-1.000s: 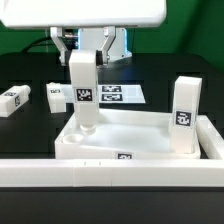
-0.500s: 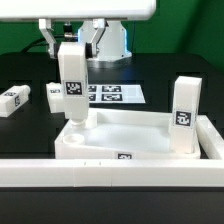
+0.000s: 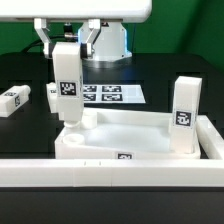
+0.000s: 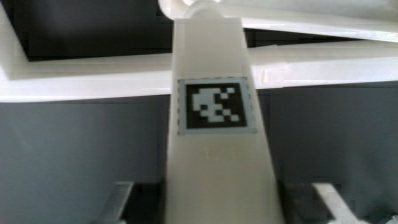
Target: Assemble desk
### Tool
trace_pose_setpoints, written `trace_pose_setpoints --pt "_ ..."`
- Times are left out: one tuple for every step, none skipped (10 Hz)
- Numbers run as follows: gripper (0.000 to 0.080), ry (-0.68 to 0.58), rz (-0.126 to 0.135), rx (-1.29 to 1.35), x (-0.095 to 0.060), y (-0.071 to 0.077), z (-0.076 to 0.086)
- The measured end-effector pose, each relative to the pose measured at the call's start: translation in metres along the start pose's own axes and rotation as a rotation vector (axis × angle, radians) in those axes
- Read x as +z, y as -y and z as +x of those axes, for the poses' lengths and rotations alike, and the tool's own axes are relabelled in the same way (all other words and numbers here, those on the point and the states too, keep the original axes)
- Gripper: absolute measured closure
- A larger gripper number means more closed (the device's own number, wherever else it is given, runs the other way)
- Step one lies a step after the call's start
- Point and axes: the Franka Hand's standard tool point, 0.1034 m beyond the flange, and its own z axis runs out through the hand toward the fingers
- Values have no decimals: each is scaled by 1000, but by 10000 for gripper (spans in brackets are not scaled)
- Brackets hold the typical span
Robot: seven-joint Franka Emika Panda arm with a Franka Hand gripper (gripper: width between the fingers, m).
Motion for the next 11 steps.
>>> trace_pose_setpoints --pt "508 1 0 2 0 0 0" --pt "508 1 0 2 1 0 0" --pt "508 2 0 2 1 0 -1" --pt "508 2 -1 -2 1 -1 -1" --pt "508 3 -3 -17 3 -3 -2" --pt "508 4 -5 -31 4 -4 -3" --pt "508 4 -4 -31 4 -4 -3" --pt "508 4 -5 -31 4 -4 -3" --pt "508 -12 -10 -30 4 -5 -2" --pt "508 -12 -11 -29 5 -5 -3" --pt "508 -21 -15 -27 6 -7 -5"
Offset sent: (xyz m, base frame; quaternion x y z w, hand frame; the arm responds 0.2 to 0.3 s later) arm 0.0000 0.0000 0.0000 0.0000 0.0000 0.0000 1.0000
